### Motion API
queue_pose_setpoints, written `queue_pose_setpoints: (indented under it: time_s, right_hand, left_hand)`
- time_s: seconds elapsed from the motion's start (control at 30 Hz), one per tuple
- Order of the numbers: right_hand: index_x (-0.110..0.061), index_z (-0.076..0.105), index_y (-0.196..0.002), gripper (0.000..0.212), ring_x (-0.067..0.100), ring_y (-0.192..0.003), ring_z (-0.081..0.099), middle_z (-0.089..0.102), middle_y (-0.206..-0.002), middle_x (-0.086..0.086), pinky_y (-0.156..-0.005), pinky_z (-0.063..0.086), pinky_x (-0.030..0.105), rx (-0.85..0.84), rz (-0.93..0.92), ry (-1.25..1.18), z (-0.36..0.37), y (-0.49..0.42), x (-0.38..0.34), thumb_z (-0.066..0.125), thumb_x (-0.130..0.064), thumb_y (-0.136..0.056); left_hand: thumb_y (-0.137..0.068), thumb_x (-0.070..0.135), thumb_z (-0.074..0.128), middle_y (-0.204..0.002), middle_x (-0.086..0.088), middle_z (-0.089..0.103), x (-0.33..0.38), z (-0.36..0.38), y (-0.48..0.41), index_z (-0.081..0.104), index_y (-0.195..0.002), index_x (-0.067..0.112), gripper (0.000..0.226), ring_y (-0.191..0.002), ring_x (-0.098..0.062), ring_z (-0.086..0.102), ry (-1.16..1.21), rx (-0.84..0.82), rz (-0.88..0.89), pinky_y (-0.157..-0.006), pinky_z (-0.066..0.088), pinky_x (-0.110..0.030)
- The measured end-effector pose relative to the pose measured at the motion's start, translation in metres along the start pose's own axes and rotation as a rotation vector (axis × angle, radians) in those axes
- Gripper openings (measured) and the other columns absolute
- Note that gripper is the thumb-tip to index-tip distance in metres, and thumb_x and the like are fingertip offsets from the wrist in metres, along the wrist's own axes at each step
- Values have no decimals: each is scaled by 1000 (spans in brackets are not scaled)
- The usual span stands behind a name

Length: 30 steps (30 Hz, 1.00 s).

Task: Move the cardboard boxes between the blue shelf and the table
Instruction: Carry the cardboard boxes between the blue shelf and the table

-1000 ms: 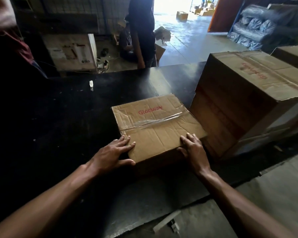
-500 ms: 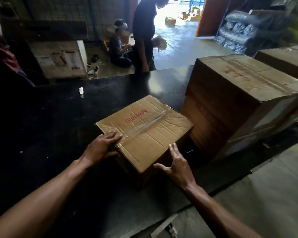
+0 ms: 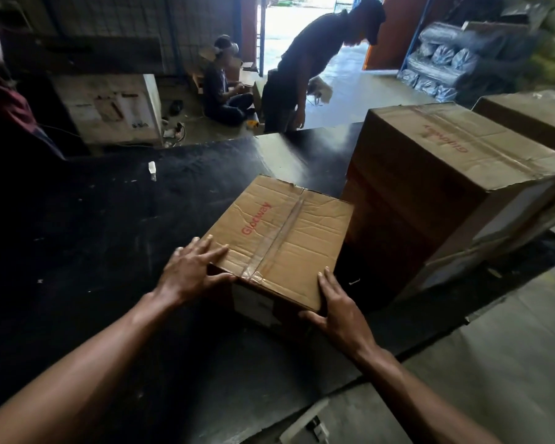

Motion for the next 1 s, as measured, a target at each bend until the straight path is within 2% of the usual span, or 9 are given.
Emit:
queue_pose_setpoints:
  time_s: [0.1,0.27,0.37,0.43,0.5,0.57,0.7,0.9,1.0]
  right_hand:
    - [-12,25,-155,91,12,-150,15,10,-164,1,-117,12,17,-7,-5,16,-1,-3,4,76,-36,-83]
    - [-12,33,-152,77,16,-147,26,24,-161,5,-115,13,16,37,29,95,-30,-17,32,73,-16,-86]
    - [-7,38,-149,75,19,-144,35,37,-155,11,-117,19,21,46,90,110,-50,-30,49,75,-14,-85]
    - [-6,41,-148,75,20,-140,41,43,-151,12,-117,25,25,31,102,105,-56,-35,52,77,-17,-83]
    - [-6,42,-147,75,20,-139,43,45,-150,11,-116,27,25,16,101,88,-57,-37,53,78,-18,-83]
    - [-6,42,-147,75,19,-139,43,45,-150,11,-116,27,24,14,114,56,-57,-35,55,78,-19,-83]
    - [-6,42,-147,77,19,-138,44,46,-150,9,-112,26,19,35,126,-8,-67,-35,67,80,-20,-81]
    - [-14,49,-143,66,22,-125,57,59,-138,8,-100,40,24,4,92,-56,-95,-32,94,76,-27,-85]
    - [-23,44,-146,66,23,-128,53,57,-140,5,-105,39,30,-27,82,-91,-103,-28,111,72,-31,-87]
  left_hand:
    - [-73,77,57,-164,9,14,-8,8,9,35,-146,48,81,-147,-23,26,110,20,-94,-113,32,-46]
    - [-82,57,67,-143,5,50,27,15,50,56,-135,41,56,-112,-25,62,52,273,-103,-85,53,-39]
    - [-82,51,71,-133,8,51,41,20,65,59,-132,39,52,-101,-21,67,131,308,-57,-77,57,-39]
    - [-81,51,72,-142,7,44,41,21,62,52,-139,36,64,-107,-23,65,218,272,-88,-83,56,-43]
    - [-81,53,71,-157,1,32,41,27,56,37,-150,34,79,-122,-28,58,288,167,-143,-95,52,-47]
    - [-80,56,71,-161,-5,25,45,34,55,28,-153,35,87,-130,-31,52,312,115,-178,-101,47,-48]
    - [-75,57,75,-156,-7,33,60,37,60,31,-152,35,91,-129,-29,53,320,151,-220,-103,46,-42]
    - [-74,57,76,-152,-6,41,105,42,71,37,-150,33,89,-132,-22,50,343,175,-271,-106,42,-33]
    - [-74,57,77,-151,-7,42,128,47,77,38,-149,31,89,-132,-21,51,359,181,-300,-105,43,-33]
Point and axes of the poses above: each hand's wrist, its own y-axis away from the middle knuckle, its own z-axis out of the palm, x = y × z, the point moved 7 cm from there along -y, towards the middle knuckle
